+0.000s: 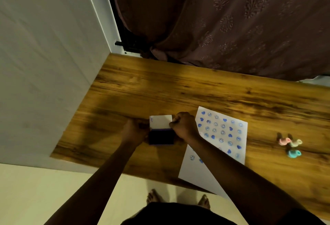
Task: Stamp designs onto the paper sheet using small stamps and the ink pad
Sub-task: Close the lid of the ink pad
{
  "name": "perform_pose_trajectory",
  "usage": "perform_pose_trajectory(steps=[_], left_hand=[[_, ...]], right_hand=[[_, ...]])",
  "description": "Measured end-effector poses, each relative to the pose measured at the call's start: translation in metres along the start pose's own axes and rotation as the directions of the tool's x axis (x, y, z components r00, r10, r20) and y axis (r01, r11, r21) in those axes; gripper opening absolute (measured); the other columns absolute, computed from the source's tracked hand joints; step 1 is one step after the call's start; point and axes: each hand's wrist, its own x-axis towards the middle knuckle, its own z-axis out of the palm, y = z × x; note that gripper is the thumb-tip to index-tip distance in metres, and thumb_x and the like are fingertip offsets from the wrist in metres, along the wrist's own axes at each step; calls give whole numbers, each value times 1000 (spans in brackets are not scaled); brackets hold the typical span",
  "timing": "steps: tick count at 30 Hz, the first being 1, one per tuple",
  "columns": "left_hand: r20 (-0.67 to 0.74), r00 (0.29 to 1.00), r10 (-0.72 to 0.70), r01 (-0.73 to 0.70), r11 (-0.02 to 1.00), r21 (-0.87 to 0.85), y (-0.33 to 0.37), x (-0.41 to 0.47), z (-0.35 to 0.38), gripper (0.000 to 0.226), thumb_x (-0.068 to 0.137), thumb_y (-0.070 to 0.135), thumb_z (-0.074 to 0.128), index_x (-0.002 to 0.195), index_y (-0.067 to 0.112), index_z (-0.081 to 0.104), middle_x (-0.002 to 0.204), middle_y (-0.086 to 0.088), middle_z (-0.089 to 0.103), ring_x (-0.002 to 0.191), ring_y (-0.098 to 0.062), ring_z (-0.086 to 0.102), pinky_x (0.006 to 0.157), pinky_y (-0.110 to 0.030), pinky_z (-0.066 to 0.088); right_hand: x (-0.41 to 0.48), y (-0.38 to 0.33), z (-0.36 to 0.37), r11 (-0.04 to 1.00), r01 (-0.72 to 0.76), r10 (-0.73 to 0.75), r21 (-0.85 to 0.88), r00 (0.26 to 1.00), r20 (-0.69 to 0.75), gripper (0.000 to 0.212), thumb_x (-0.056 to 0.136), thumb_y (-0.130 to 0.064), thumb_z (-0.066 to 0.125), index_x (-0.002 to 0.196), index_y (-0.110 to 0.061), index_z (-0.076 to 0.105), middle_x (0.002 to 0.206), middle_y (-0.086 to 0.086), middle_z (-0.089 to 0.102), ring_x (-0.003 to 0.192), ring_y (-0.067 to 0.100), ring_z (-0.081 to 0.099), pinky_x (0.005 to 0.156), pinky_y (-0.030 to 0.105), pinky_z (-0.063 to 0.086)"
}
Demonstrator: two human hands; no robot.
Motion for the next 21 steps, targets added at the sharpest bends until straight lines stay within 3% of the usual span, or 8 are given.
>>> perform_pose_trajectory(steps=[5,11,15,19,21], left_hand=[[5,1000,6,-7,1000,23,0,-2,3,23,84,11,70,101,24,80,88,-1,81,73,-18,78,68,-49,65],[-12,1000,10,-9,997,78,0,-2,5,26,82,13,66,100,26,80,86,0,81,70,-18,77,65,-47,65],[-38,999,15,-13,999,47,2,-5,8,22,79,14,66,94,24,80,82,-1,80,68,-19,76,63,-46,64],[-99,993,70,-62,995,76,3,-11,11,20,85,7,67,96,18,79,85,-2,76,72,-18,70,58,-25,51],[-126,987,97,-87,993,82,0,-12,13,18,85,9,68,96,18,78,87,-2,76,77,-19,70,61,-28,51]], right_hand=[[-1,3,-1,999,0,1,38,1000,-18,9,79,-21,78,84,-18,71,87,-5,70,88,18,68,72,26,49],[-7,9,-2,998,38,-40,53,998,43,29,89,-16,72,118,-13,69,123,5,71,112,24,68,78,21,48],[-15,10,-7,996,55,-57,66,998,27,22,92,-15,67,112,-14,75,117,4,75,108,21,69,80,20,46],[-22,16,-12,995,64,-67,73,997,40,16,92,-21,69,104,-16,76,107,2,76,94,16,71,69,15,47],[-25,18,-13,993,50,-57,104,997,58,12,90,-23,70,99,-18,76,98,1,77,84,13,72,67,18,51]])
